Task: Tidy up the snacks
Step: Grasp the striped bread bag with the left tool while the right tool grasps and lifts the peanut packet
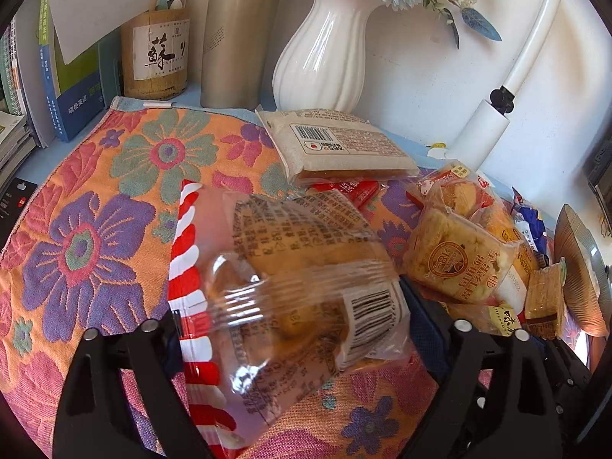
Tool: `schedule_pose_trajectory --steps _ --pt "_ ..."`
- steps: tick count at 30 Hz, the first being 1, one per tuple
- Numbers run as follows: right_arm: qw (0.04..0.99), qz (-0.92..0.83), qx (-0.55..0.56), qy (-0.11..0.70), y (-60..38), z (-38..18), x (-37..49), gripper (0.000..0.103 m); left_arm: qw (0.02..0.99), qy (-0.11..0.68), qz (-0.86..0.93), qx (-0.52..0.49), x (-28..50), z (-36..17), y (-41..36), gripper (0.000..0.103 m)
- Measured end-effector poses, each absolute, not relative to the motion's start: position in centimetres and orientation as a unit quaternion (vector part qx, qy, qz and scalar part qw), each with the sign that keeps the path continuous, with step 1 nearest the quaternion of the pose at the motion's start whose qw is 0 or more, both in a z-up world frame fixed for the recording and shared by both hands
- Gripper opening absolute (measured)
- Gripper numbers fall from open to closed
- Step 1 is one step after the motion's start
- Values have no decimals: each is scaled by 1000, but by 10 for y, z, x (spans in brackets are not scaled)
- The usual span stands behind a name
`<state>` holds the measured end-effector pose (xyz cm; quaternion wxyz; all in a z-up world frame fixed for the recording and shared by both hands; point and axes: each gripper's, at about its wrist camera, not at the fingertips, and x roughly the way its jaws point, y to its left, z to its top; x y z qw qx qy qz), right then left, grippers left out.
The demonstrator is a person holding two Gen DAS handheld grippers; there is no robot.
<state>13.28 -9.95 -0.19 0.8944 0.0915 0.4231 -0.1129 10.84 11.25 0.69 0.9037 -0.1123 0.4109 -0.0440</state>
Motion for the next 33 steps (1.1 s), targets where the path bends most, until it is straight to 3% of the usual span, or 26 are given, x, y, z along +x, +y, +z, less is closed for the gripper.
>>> schedule_pose_trajectory --steps 2,8,21,27,33 --pt "903 -104 122 398 -109 2 124 81 906 403 -40 -127 105 9 119 81" --pt "919 -76 138 362 -110 10 112 71 920 352 -14 -171 89 20 141 79" --pt "961 -58 138 231 -106 41 71 71 925 321 6 -203 81 29 153 80" --pt "969 -46 153 189 -110 53 62 71 944 283 -14 -171 72 42 142 80" --pt "971 -26 196 135 -146 100 28 72 942 298 -13 -151 67 67 114 80"
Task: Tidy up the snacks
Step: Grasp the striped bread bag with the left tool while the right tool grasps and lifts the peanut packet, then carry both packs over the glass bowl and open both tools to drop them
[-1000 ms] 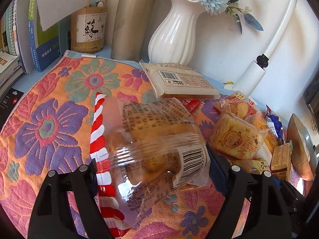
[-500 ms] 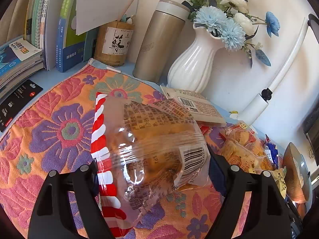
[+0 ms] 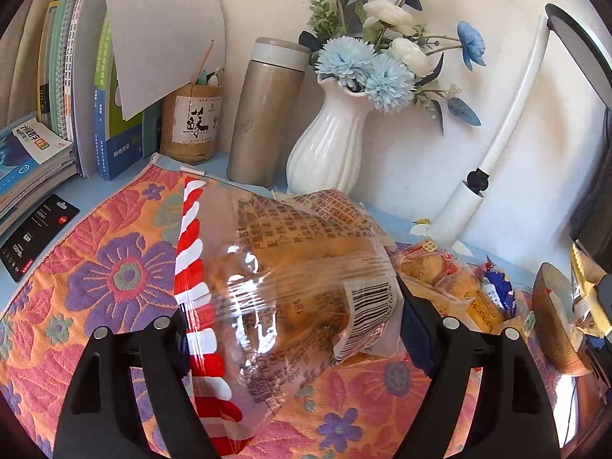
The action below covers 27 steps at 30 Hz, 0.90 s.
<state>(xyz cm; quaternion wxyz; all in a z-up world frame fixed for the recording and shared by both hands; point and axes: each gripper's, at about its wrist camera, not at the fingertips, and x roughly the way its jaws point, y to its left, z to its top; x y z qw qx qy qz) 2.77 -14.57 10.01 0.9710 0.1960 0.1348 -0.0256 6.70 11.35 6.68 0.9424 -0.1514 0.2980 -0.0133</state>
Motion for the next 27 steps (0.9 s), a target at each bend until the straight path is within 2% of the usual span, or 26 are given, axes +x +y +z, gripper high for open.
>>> schedule_pose_trajectory --steps 4,10,15,21,22,23,24,25,27 --pt "976 -34 192 101 -193 140 0 73 945 285 -32 -158 62 98 70 80" --pt "982 -70 160 75 -267 177 -25 73 945 280 -109 -132 76 142 -36 80" --pt "981 -126 128 75 -328 181 -34 75 936 283 -177 -113 88 156 -125 81" --pt "968 -178 148 97 -405 157 -41 75 916 316 -232 -86 104 140 -213 82" --pt "964 -180 163 105 -418 150 -42 78 911 325 -243 -77 107 134 -227 83" --pt "960 -176 177 128 -429 143 -38 86 906 338 -249 -58 111 129 -242 88" --pt "953 -171 191 163 -440 134 -31 88 900 355 -250 -32 115 122 -256 98" --pt "945 -179 199 187 -449 126 -27 87 895 367 -253 -17 118 117 -266 98" --pt "936 -208 212 189 -460 121 -35 98 893 379 -243 3 122 110 -278 98"
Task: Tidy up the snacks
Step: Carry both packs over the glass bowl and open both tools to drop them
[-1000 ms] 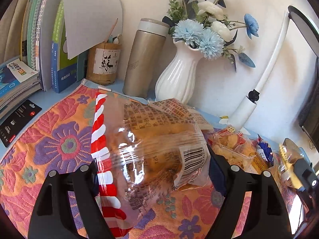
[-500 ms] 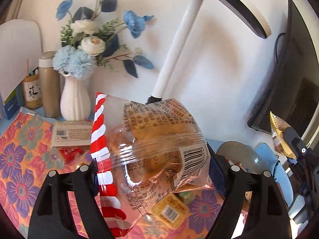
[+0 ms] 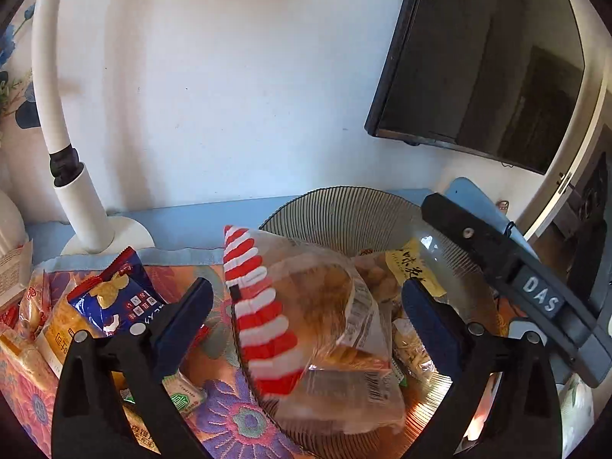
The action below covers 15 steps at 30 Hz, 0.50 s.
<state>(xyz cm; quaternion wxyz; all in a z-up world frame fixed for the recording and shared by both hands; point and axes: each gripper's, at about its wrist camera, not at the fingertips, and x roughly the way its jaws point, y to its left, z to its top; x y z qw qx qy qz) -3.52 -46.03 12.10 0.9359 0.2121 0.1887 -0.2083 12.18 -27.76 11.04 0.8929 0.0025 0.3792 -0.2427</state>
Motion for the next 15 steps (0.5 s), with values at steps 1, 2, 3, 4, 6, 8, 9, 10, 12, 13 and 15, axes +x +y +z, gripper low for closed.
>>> schedule_pose_trajectory --steps 1,2,3,4,6,8,9,10,12,13,15 --pt "938 -204 226 167 -465 123 -45 100 895 378 -236 7 123 110 -280 98" --pt "941 -198 237 140 -468 128 -54 100 898 374 -232 9 123 109 -281 98" --pt "943 -194 242 118 -469 131 -63 100 900 372 -227 11 125 109 -282 98" --pt "945 -193 243 106 -469 134 -69 100 901 373 -222 12 127 107 -282 98" --pt "945 -197 239 103 -469 134 -72 100 902 375 -215 11 128 106 -281 98" --pt "944 -196 241 112 -469 130 -71 100 905 370 -211 2 128 107 -276 98" --pt "943 -191 244 118 -472 131 -68 100 907 367 -208 -2 125 110 -274 98" --pt "943 -190 245 120 -471 131 -67 100 909 363 -205 -3 120 113 -273 98" --pt "944 -187 245 116 -470 130 -68 100 913 358 -194 -5 121 115 -266 98" --pt "945 -185 245 114 -469 131 -68 100 914 357 -191 -6 121 116 -262 98" --pt "946 -183 244 108 -466 136 -66 100 915 359 -185 -10 121 118 -255 98"
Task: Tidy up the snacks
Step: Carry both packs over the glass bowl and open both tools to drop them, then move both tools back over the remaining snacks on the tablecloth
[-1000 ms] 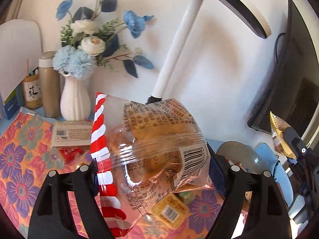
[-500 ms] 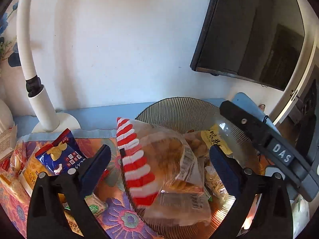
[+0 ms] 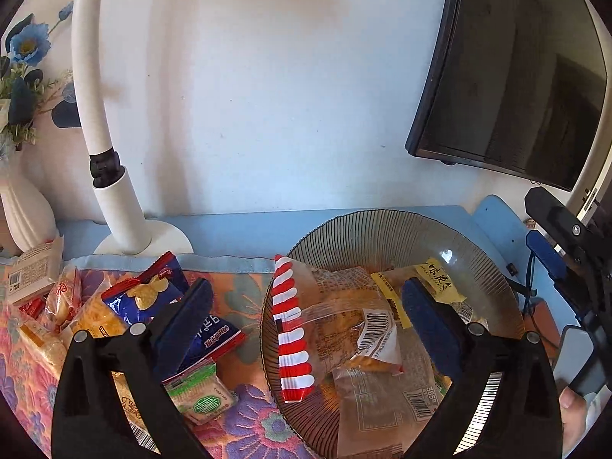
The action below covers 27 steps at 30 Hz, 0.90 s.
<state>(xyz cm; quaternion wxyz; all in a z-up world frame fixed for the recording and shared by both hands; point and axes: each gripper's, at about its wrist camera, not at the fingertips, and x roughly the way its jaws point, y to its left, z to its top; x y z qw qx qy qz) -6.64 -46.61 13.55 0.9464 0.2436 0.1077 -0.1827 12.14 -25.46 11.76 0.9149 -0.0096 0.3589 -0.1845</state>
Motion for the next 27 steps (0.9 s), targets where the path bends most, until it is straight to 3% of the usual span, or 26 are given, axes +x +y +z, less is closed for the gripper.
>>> schedule_pose_trajectory --steps 15,27 --pt "970 -140 167 109 -399 158 -45 100 915 394 -62 -63 114 119 -88 98" --pt "972 -82 149 159 -303 166 -12 100 920 379 1 -102 93 127 34 98"
